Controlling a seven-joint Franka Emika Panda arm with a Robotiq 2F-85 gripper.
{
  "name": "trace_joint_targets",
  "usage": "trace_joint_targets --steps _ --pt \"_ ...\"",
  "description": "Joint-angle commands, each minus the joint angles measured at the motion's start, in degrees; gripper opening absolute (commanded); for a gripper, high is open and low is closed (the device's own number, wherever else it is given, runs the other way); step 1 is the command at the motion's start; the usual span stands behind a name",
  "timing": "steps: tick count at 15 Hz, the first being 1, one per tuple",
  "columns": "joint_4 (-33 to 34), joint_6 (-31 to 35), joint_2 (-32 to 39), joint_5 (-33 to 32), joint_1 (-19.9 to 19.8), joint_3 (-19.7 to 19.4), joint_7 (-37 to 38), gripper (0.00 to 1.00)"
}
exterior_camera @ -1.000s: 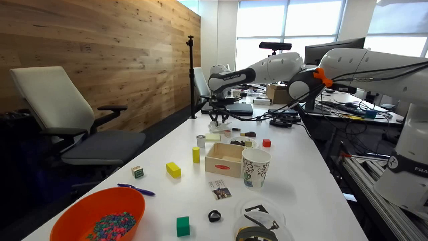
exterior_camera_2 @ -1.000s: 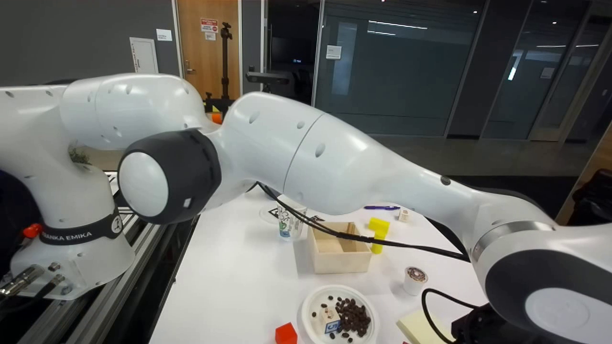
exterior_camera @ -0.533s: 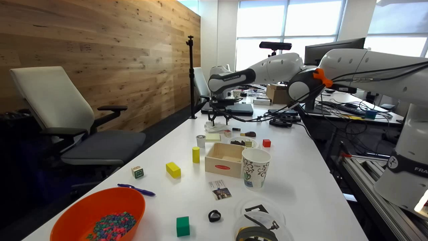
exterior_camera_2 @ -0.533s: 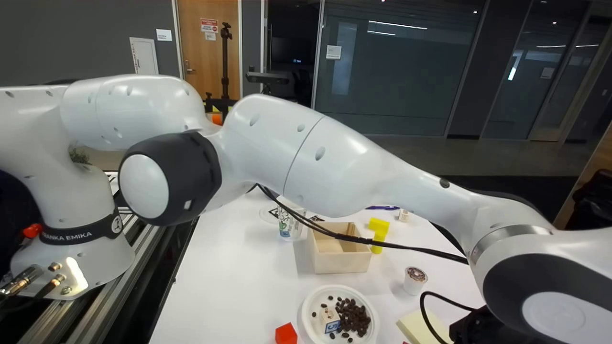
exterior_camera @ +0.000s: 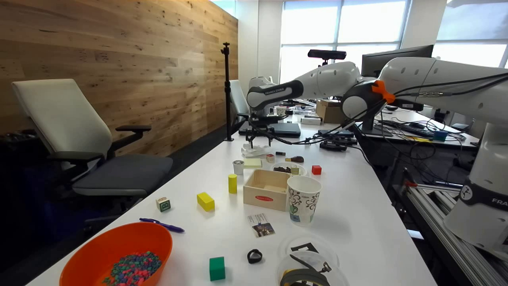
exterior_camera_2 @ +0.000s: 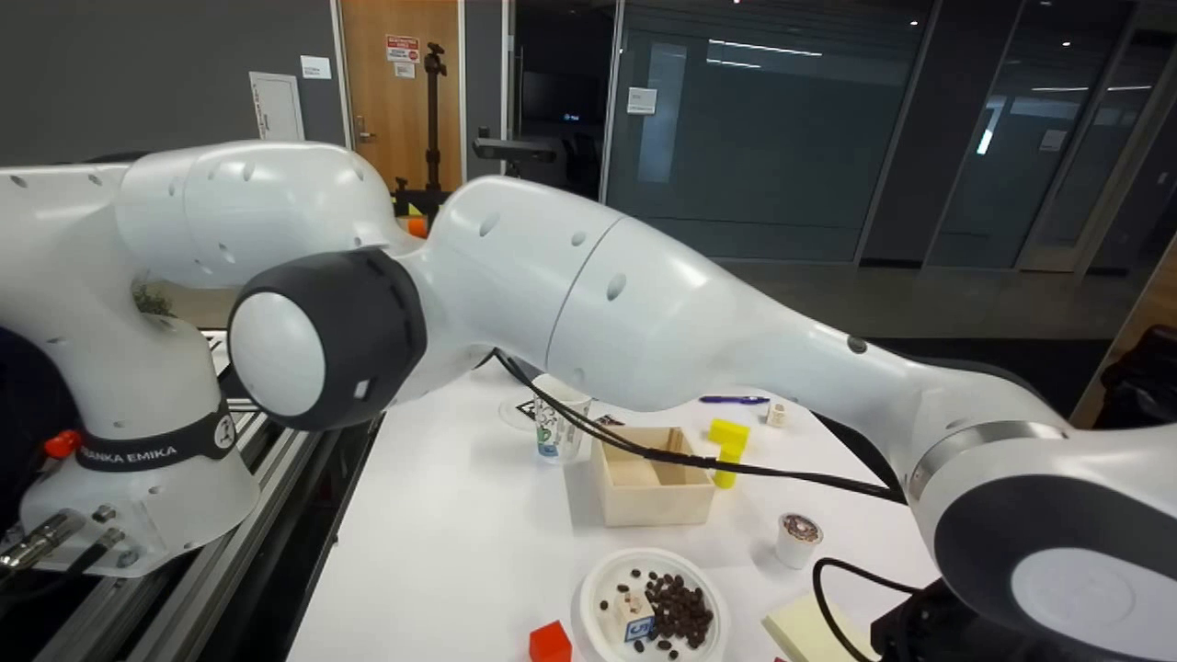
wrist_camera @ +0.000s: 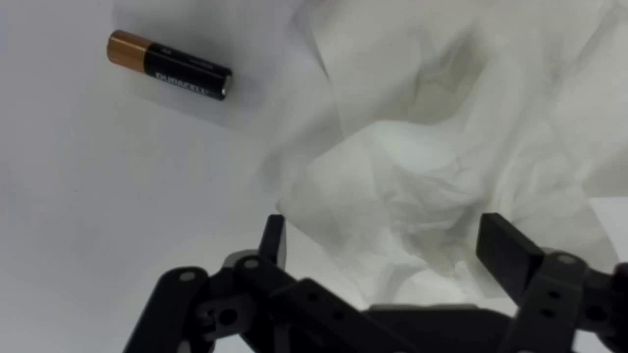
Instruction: Spread open the tissue on the table
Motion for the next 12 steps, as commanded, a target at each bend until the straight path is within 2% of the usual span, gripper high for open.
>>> trace_joint_targets --steps 1,4,5,6,12 --pt "-0.69 0.38 -2.6 -1.26 -0.31 0.28 -2.63 1.0" --pt "-1.13 0.28 -3.61 -1.05 -0.51 0.31 -3.29 1.0" --pt "-1.19 0.5 -3.6 -0.88 -0.51 0.44 -3.12 0.84" --pt "-1.16 0.71 -3.58 -0.82 -0.45 0.51 -3.09 0.74" --pt "0.63 0.98 -2.35 -0.66 0.24 1.05 -3.18 0.3"
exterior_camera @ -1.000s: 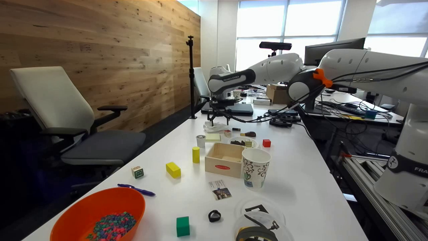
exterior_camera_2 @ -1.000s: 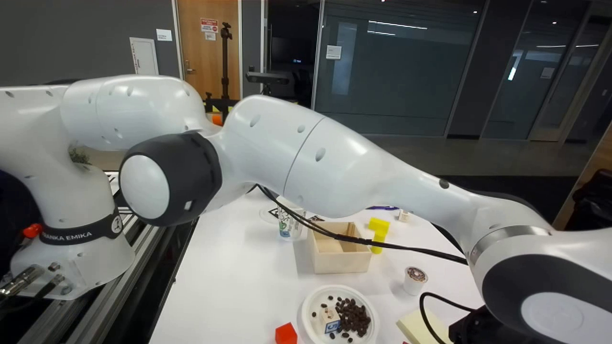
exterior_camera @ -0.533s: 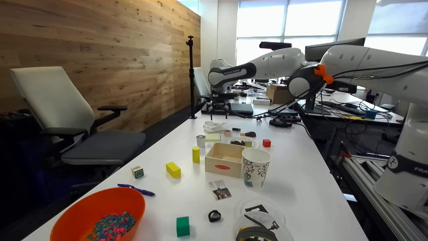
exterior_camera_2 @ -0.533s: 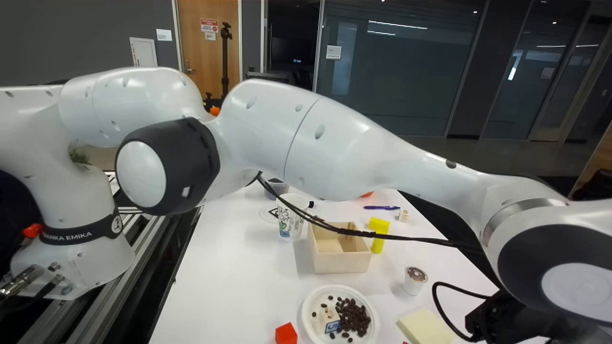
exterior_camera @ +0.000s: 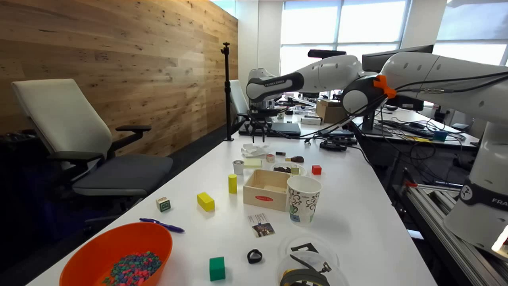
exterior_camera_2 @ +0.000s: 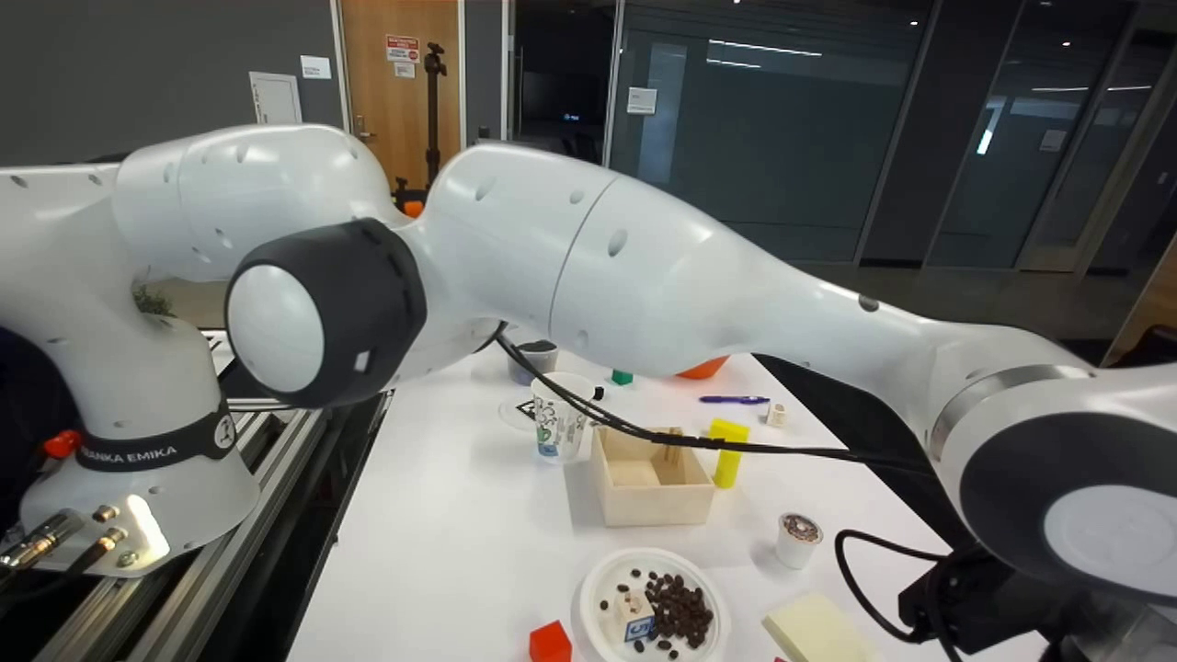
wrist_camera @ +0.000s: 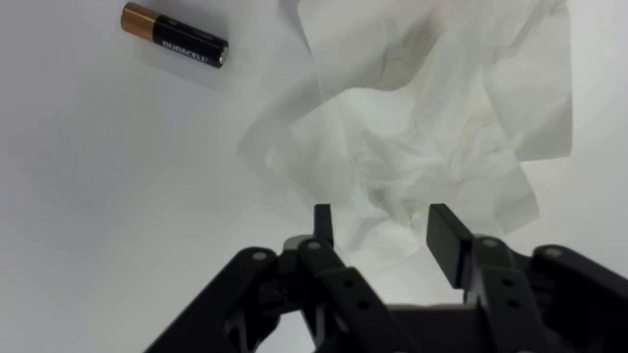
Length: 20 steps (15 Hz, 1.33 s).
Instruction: Spread open the tissue on the table
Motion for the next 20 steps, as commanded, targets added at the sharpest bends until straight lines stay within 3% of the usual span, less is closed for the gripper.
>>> trace_joint_targets --steps 1,5,14,20 --pt "0.86 1.26 0.31 -0.53 0.07 0.89 -0.97 0.23" --pt "0.48 1.15 0.26 -0.82 0.12 1.05 -3.27 0.0" --pt "0.69 1.4 0.24 -1.96 0.9 0.64 -14.44 0.0" --pt "0.92 4.01 1.17 -2.03 1.25 0.93 -15.76 0.0"
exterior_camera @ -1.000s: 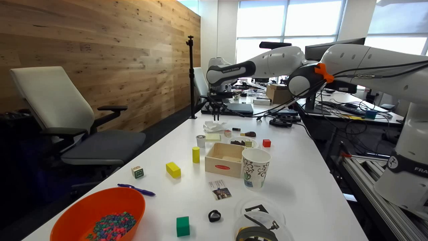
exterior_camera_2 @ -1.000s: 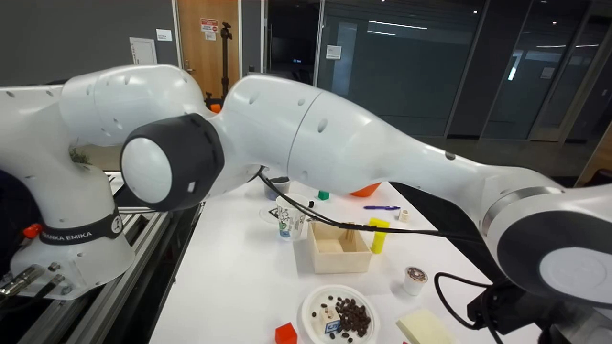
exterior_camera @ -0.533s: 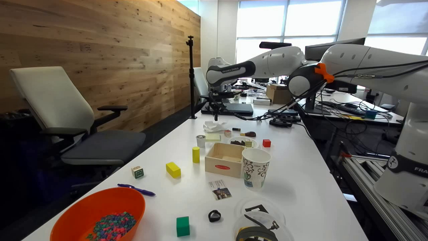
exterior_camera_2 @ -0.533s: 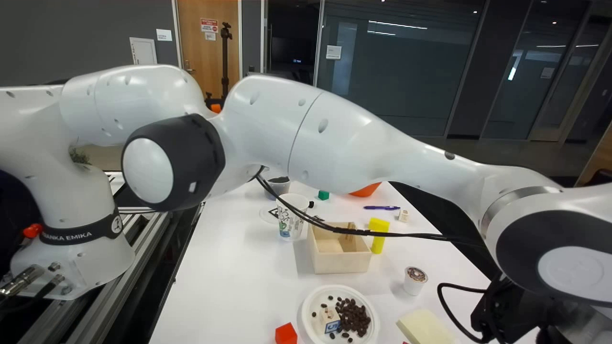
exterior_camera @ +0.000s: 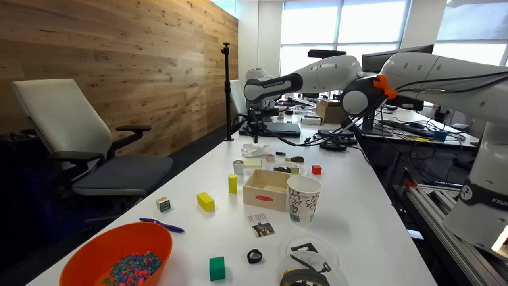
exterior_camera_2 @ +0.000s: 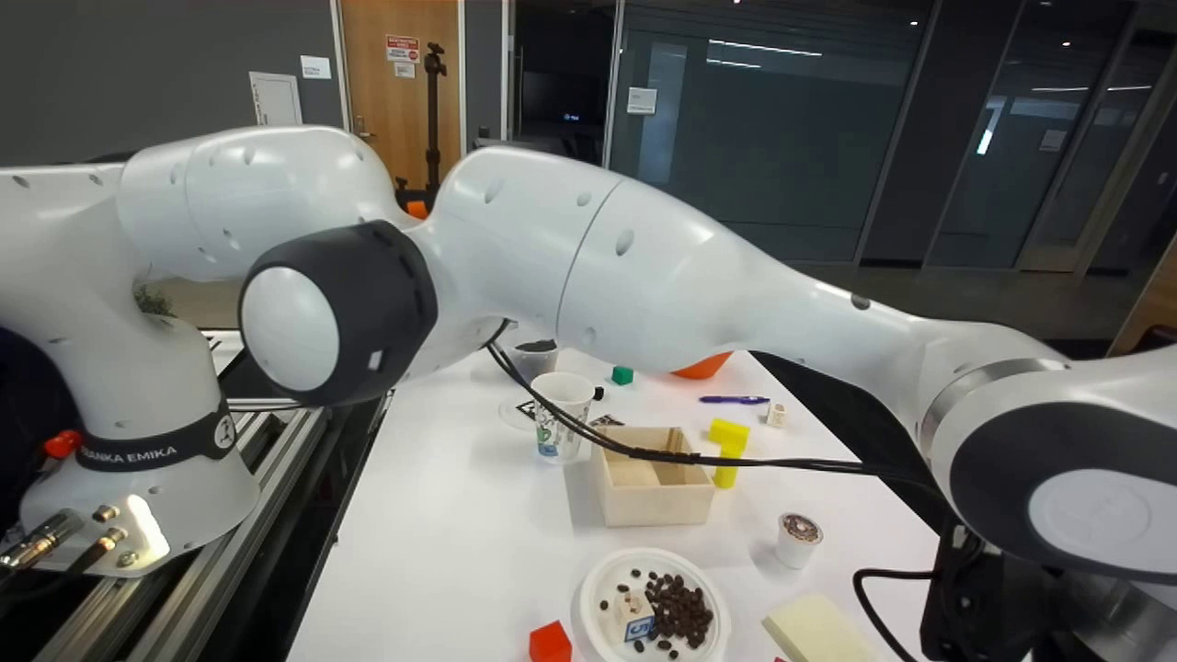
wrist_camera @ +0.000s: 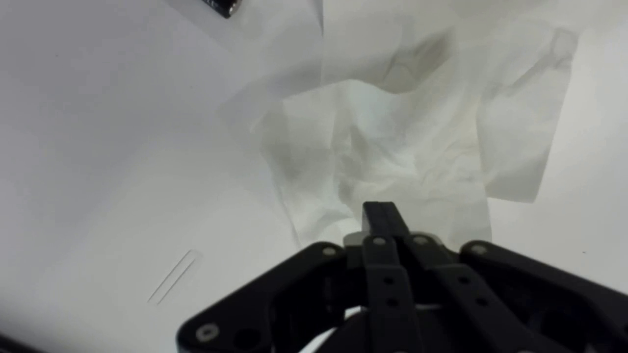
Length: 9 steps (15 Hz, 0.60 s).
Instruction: Spread open the tissue on the table
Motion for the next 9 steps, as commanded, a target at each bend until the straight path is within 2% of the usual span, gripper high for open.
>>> trace_joint_targets --steps 1,9 --pt "0.84 2.4 1.03 -0.92 0.29 0.56 -0.38 0.0" --pt "0.48 2.19 1.84 -0.02 -0.23 1.3 -0.33 0.0"
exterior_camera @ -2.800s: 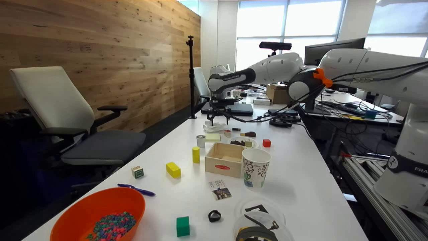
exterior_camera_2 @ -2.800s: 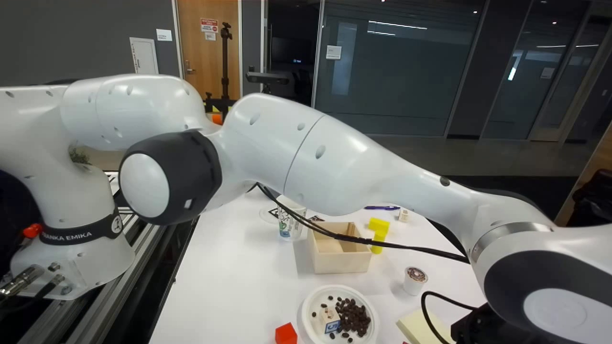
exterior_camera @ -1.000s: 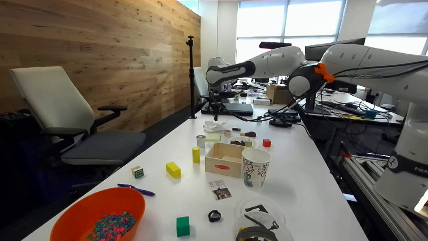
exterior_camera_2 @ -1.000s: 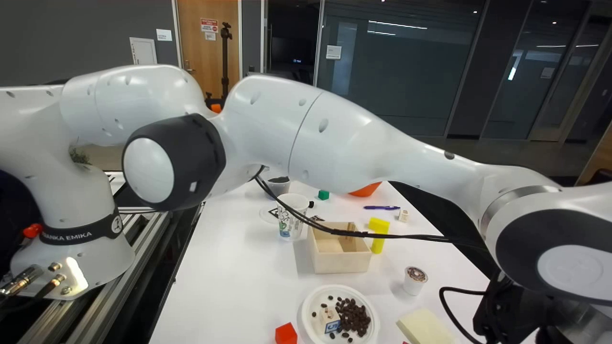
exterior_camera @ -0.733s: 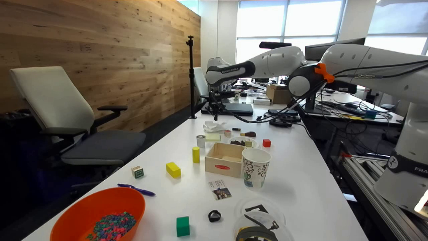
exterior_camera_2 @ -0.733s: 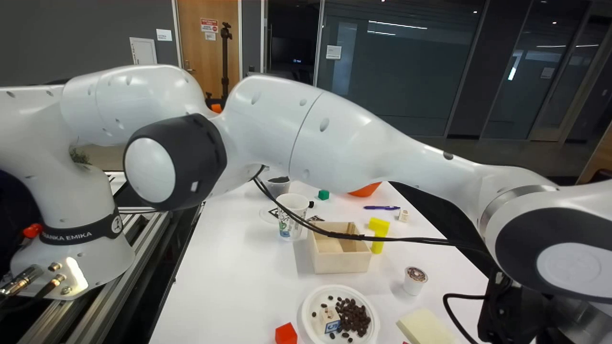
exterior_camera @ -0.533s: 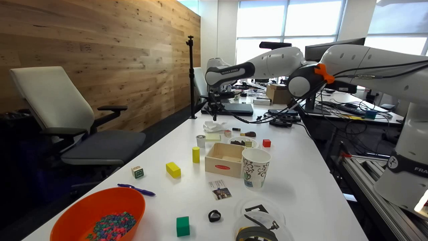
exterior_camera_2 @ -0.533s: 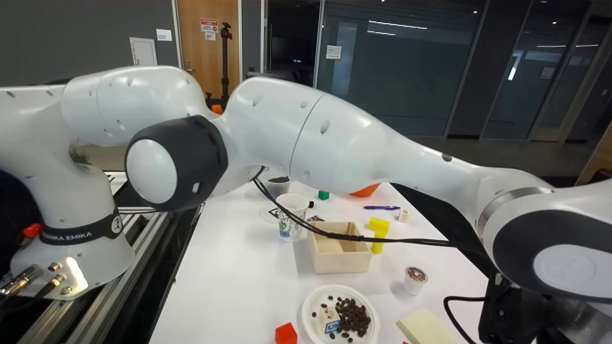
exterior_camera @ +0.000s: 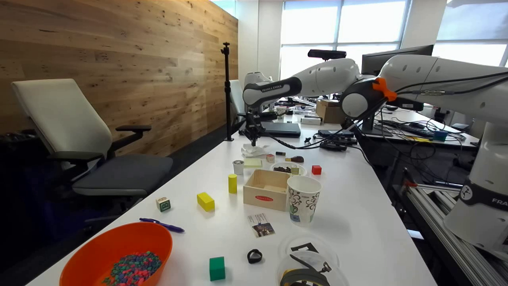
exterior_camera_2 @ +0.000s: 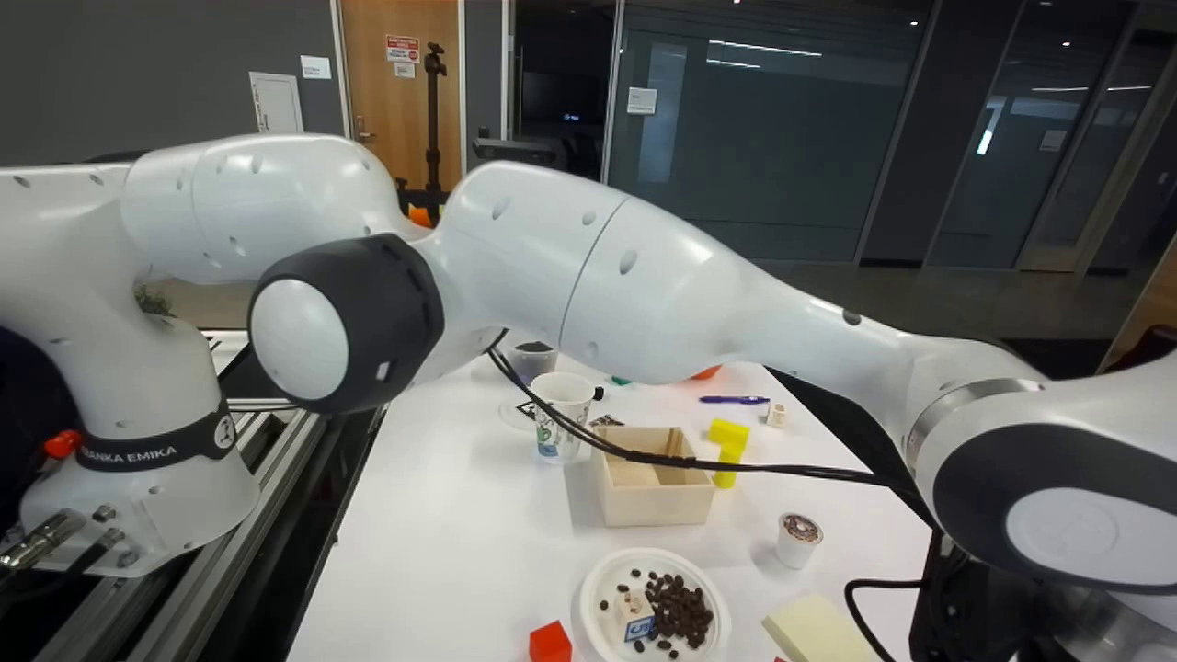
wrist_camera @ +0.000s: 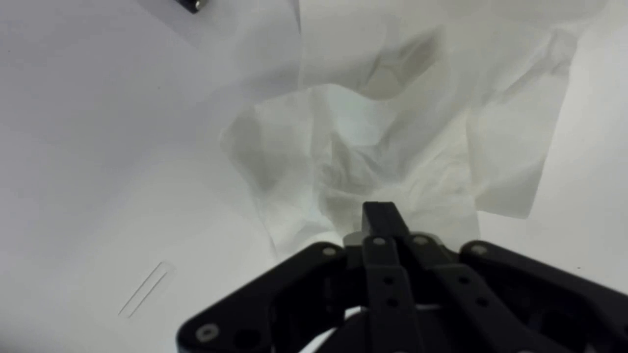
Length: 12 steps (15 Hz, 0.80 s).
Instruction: Spread open the tissue on the table
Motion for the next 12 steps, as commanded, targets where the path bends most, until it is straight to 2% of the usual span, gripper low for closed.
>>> trace_joint_targets --steps 1,12 --pt "0.51 -0.51 0.69 0.22 -1.08 1.55 -0.86 0.0" --pt "1.61 1.85 2.69 -0.19 -1.89 2.18 -2.97 0.0"
